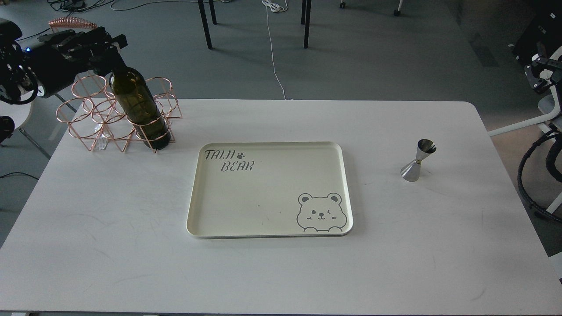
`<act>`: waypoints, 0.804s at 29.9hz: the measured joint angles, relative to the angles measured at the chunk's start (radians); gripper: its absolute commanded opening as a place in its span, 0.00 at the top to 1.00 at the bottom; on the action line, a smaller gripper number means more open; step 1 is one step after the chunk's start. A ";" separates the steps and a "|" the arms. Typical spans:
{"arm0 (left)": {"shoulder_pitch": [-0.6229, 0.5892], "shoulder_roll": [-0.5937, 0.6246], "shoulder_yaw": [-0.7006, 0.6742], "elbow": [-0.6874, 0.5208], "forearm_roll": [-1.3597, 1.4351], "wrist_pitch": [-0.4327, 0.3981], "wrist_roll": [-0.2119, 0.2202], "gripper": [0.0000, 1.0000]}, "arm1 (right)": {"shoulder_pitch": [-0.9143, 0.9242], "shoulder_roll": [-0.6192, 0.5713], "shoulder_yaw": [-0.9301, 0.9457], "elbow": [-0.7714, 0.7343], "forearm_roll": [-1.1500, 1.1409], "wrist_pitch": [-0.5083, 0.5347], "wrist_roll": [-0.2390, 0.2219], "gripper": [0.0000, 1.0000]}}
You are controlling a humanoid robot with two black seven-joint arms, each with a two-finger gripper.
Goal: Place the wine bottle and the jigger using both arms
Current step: 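Release the bottle and withdraw the left gripper upward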
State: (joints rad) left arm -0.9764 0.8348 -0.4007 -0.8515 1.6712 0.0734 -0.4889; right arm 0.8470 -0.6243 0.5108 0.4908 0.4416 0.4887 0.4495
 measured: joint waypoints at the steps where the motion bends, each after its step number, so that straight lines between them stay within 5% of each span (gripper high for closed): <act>1: 0.000 0.000 0.000 0.000 -0.005 0.002 0.000 0.07 | 0.000 0.000 0.000 0.000 -0.001 0.000 0.000 0.01; 17: -0.030 0.032 -0.020 -0.001 -0.833 0.020 0.000 0.02 | -0.006 0.002 0.001 -0.039 -0.003 0.000 0.003 0.01; 24: -0.032 0.060 -0.019 0.009 -1.191 -0.099 0.000 0.02 | 0.006 -0.019 0.014 -0.040 -0.003 0.000 0.003 0.01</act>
State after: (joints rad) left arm -1.0079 0.8944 -0.4201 -0.8421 0.4800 -0.0260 -0.4885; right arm 0.8530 -0.6434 0.5243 0.4505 0.4387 0.4887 0.4526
